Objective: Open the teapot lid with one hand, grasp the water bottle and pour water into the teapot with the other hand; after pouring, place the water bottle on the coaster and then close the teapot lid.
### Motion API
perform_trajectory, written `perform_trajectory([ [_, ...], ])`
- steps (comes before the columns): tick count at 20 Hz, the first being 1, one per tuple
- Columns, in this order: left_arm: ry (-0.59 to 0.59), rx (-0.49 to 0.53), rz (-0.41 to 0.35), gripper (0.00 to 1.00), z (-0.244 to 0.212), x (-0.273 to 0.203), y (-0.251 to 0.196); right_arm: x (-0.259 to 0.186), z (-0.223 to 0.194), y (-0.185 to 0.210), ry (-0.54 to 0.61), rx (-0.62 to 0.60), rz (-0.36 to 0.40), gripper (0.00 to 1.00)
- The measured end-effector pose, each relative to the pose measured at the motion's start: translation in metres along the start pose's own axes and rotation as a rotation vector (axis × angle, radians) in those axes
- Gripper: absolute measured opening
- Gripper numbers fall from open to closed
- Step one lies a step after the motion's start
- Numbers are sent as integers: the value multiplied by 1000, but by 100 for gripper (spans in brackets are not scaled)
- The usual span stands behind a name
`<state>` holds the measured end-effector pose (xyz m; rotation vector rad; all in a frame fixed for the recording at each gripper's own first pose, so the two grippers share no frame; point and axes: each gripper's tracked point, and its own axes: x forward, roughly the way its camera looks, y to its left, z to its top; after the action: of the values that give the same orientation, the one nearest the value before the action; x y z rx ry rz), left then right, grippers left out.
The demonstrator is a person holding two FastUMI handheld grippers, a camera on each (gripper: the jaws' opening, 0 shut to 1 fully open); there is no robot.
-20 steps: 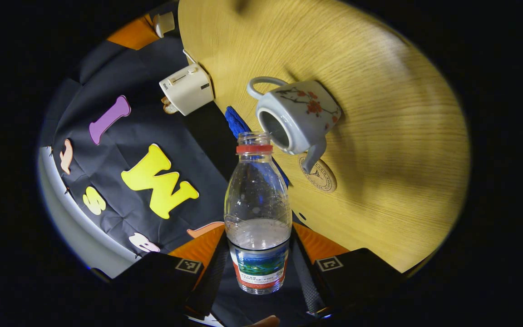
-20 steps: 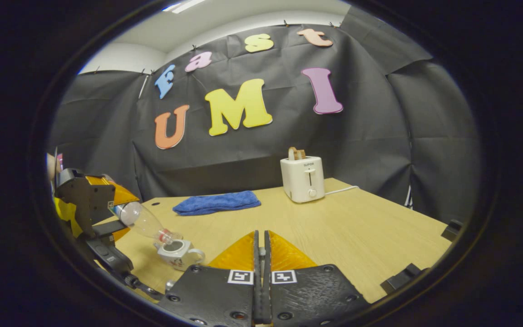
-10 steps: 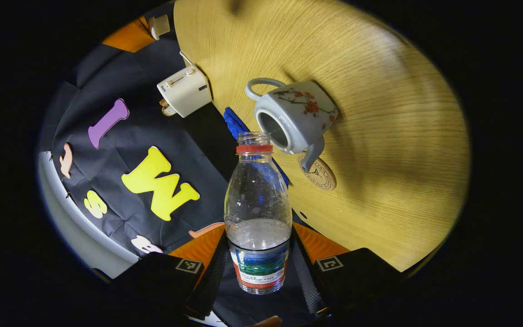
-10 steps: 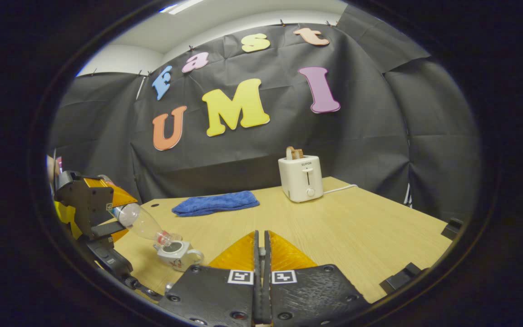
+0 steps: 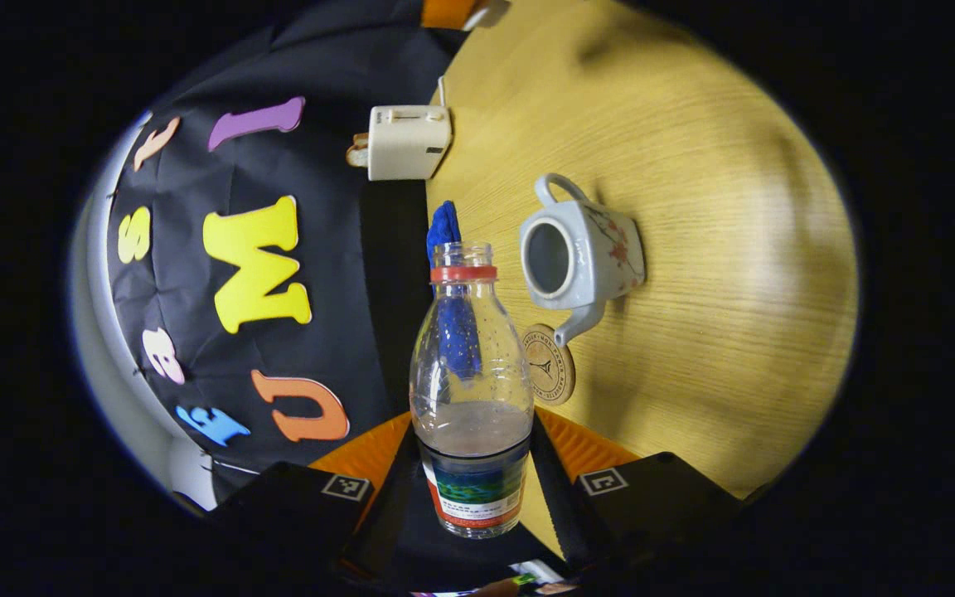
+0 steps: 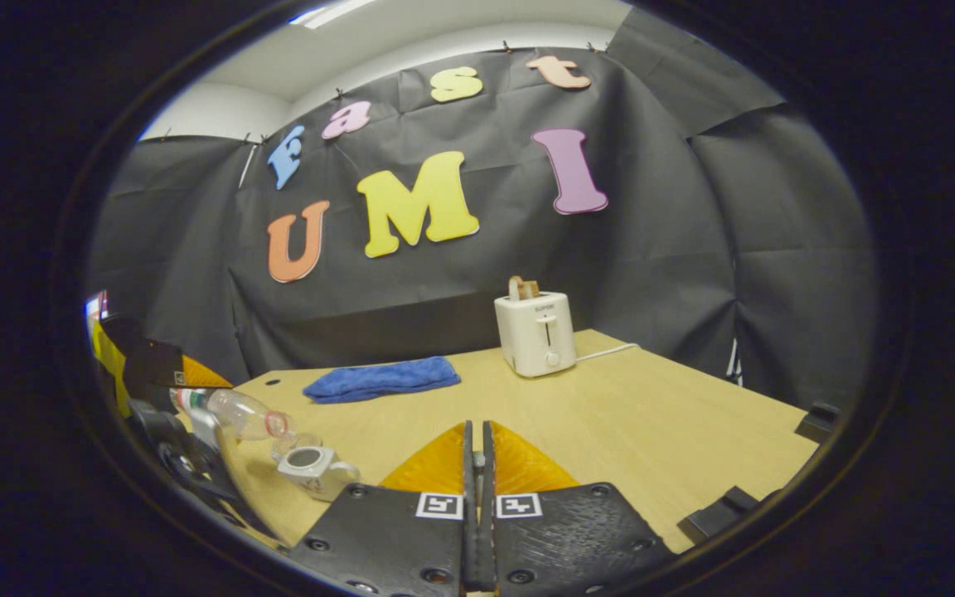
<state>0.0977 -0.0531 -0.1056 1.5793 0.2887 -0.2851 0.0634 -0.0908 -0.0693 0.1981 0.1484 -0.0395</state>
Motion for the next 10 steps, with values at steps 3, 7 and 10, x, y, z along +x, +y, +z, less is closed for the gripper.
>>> perform_trajectory([
  [3,-34,-164,-13,77,-2,0,6,3,-6,-2,23,12,-3,0],
  [7,-121,-426,7,76,0,-1,20,2,-8,2,20,2,0,0],
  [10,-202,-634,60,76,6,-2,35,5,-13,9,24,-12,11,0],
])
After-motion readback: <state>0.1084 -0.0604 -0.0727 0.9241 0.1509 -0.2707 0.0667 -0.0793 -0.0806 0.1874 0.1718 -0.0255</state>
